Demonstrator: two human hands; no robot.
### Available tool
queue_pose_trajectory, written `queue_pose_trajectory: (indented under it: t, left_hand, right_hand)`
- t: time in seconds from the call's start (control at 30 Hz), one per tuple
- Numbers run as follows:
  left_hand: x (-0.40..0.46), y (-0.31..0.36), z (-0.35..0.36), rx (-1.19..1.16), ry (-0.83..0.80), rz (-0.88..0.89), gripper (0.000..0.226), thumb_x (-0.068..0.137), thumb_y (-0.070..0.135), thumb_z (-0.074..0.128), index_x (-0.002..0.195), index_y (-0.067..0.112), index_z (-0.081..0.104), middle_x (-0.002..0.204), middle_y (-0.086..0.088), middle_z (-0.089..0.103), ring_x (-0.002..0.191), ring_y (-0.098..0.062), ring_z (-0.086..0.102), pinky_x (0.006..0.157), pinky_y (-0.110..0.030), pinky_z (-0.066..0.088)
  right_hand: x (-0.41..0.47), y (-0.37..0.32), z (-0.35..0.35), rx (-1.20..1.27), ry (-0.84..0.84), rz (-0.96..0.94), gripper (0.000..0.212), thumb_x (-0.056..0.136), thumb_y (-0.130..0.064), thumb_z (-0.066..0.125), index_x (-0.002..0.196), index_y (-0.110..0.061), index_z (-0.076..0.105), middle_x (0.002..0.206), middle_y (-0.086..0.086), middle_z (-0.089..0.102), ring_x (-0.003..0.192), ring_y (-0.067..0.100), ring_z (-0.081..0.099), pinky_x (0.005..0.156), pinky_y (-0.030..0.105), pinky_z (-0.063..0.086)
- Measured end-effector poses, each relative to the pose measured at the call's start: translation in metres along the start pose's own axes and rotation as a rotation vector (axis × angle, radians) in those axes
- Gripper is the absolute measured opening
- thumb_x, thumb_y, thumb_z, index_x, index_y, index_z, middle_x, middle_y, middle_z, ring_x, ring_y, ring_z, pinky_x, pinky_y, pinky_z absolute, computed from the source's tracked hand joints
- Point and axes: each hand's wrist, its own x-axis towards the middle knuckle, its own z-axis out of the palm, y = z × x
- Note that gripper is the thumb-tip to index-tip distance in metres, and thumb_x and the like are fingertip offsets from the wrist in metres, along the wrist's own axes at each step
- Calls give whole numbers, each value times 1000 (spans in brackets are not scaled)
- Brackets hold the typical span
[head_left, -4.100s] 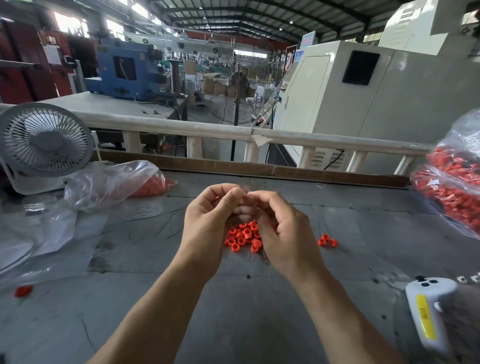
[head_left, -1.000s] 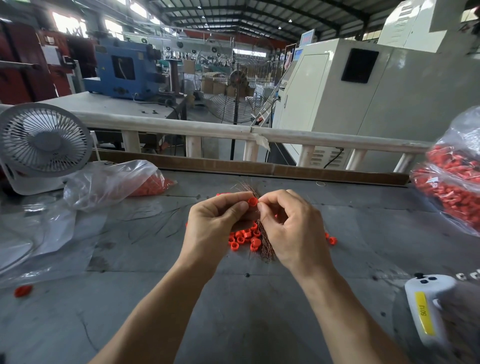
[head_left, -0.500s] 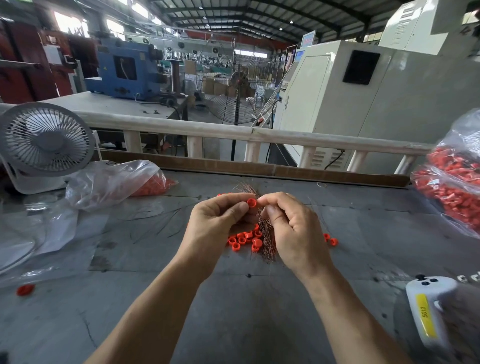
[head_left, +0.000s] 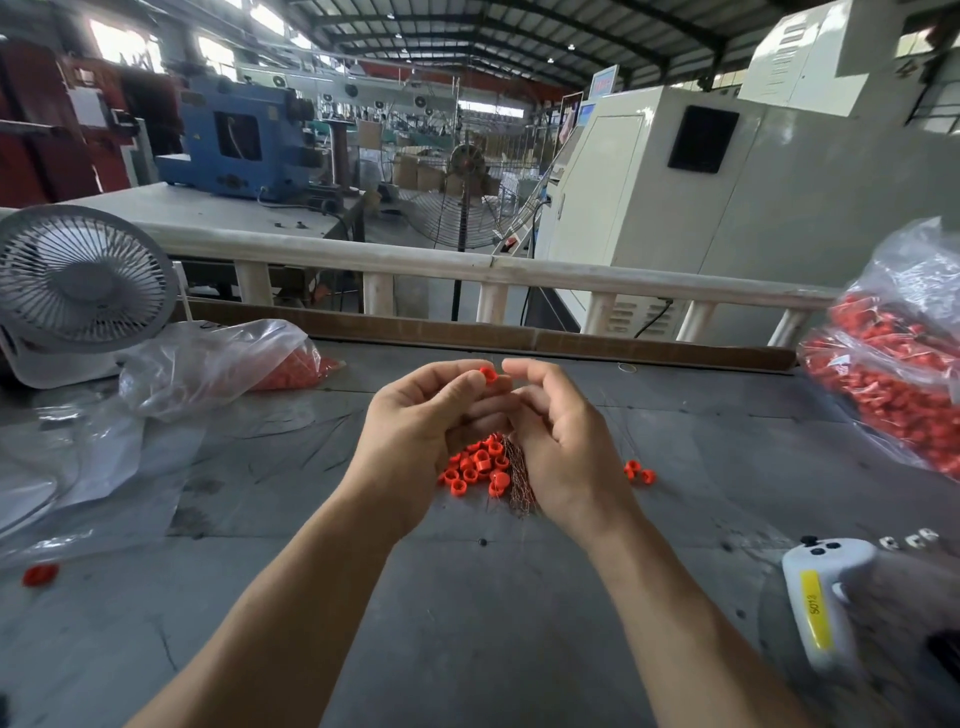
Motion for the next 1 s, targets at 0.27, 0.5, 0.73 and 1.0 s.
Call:
queue_pose_trajectory:
  t: [0.27,0.5,0.73,1.0]
  left_hand:
    - [6,5,-6,-65,34,54,21,85,11,68,103,1,70,106,-25,75,98,-32,76,80,-31,62]
    - [-1,-8,-30,-57,122,69,27,85,13,70,109,0,70,111,-27,73,105,-34,74,83,-31,62]
    - [-6,-8,-39,-47,185,77,21,91,8,67,110,0,69,109,-26,74,104,-35,74,79,-30,61]
    - [-6,-14,-34,-1,200,54,18,94,7,66,110,0,69,107,-24,75,104,-33,74,80,-29,61]
  right_hand:
    - [33,3,-24,-175,96,11,29,98,-11,60,117,-30,69,107,-14,76,103,0,69,98,32,55]
    - [25,52,-45,-691,32,291,16,96,-16,62,99,-24,76,106,1,76,101,27,68,87,37,55]
    - [20,61,-33,-855,-191,214,42,100,-15,58,140,-25,63,145,-3,59,131,26,50,110,35,40]
    - [16,60,-24,-757,-110,200,21,92,-15,71,111,-23,76,106,2,67,101,25,63,86,31,48]
